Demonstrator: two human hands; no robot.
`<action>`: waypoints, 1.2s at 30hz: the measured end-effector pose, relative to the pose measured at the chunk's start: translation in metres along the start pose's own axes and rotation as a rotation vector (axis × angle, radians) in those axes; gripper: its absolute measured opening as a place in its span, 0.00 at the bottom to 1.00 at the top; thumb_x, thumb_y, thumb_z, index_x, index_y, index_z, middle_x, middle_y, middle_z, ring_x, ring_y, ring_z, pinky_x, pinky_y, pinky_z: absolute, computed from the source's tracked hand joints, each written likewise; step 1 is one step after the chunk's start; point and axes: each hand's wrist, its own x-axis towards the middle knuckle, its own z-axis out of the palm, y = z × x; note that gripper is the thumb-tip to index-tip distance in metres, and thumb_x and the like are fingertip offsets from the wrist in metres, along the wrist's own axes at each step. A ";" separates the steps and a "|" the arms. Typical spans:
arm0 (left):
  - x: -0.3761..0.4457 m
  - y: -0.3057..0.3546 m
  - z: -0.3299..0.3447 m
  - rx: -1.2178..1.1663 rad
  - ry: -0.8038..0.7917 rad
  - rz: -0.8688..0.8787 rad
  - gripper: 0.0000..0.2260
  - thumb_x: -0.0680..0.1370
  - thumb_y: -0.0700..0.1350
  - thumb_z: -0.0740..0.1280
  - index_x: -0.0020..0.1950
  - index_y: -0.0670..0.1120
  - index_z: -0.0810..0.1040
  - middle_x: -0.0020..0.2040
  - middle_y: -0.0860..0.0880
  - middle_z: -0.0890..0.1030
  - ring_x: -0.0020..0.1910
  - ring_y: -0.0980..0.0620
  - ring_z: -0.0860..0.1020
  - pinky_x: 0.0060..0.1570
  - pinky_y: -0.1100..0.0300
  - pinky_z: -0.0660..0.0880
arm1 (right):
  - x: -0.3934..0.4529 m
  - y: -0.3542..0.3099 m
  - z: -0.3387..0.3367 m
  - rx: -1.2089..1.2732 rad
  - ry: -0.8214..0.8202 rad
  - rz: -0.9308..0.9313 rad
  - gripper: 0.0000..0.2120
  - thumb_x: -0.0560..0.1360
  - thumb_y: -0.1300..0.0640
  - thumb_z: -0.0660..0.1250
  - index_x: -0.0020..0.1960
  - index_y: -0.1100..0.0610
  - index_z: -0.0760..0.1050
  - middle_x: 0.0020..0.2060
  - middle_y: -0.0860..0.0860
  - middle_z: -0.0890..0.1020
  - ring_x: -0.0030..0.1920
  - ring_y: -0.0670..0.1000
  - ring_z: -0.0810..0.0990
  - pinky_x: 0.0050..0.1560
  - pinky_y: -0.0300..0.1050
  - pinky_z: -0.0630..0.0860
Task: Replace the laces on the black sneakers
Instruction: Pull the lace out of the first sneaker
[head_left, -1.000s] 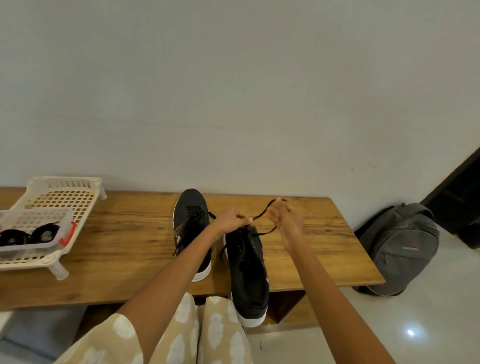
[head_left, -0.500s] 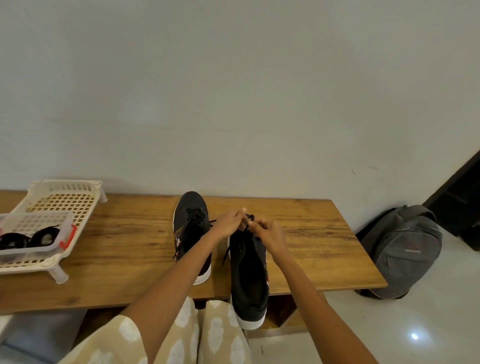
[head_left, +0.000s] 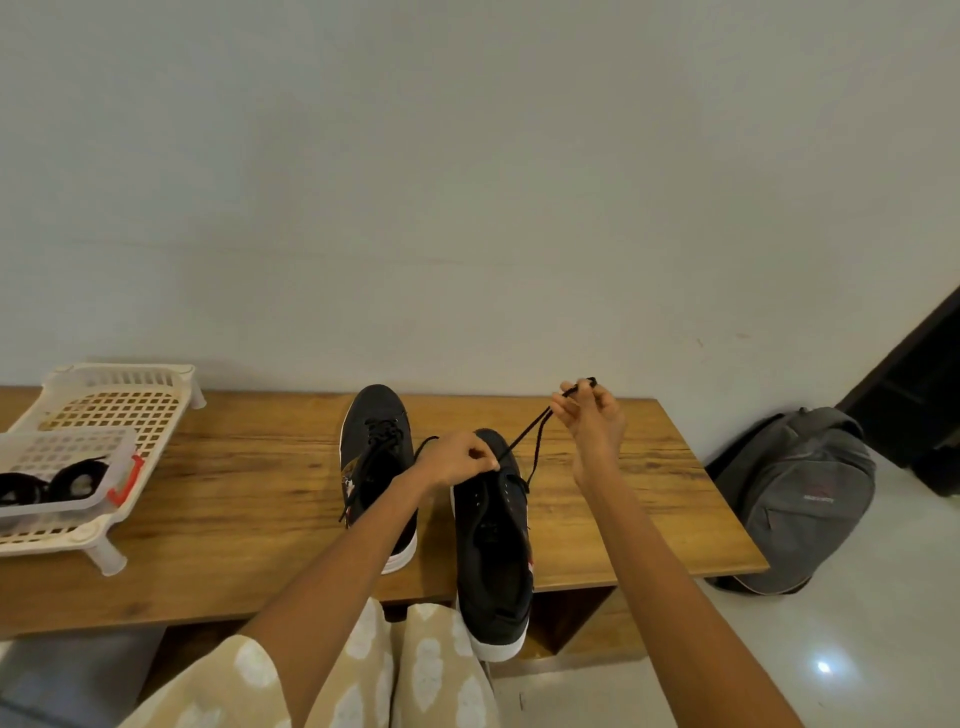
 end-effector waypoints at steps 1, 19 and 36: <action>0.001 -0.001 0.001 -0.007 0.030 -0.005 0.08 0.78 0.44 0.65 0.50 0.44 0.83 0.50 0.47 0.82 0.51 0.50 0.78 0.56 0.52 0.74 | 0.003 -0.003 -0.002 0.060 0.037 -0.011 0.11 0.80 0.57 0.62 0.56 0.64 0.74 0.44 0.55 0.82 0.39 0.49 0.84 0.44 0.42 0.82; 0.009 0.017 0.012 0.559 -0.039 -0.289 0.07 0.75 0.44 0.65 0.50 0.42 0.73 0.52 0.42 0.75 0.49 0.44 0.76 0.43 0.52 0.75 | -0.018 0.079 -0.037 -1.069 -0.335 0.020 0.11 0.80 0.58 0.59 0.55 0.60 0.79 0.46 0.53 0.82 0.49 0.52 0.80 0.50 0.46 0.75; -0.011 -0.009 0.022 0.399 0.401 -0.077 0.11 0.79 0.50 0.62 0.45 0.47 0.82 0.41 0.51 0.82 0.40 0.51 0.79 0.36 0.59 0.72 | -0.023 0.057 -0.013 -1.277 -0.665 -0.144 0.13 0.81 0.58 0.58 0.62 0.57 0.76 0.56 0.51 0.80 0.56 0.48 0.77 0.46 0.34 0.67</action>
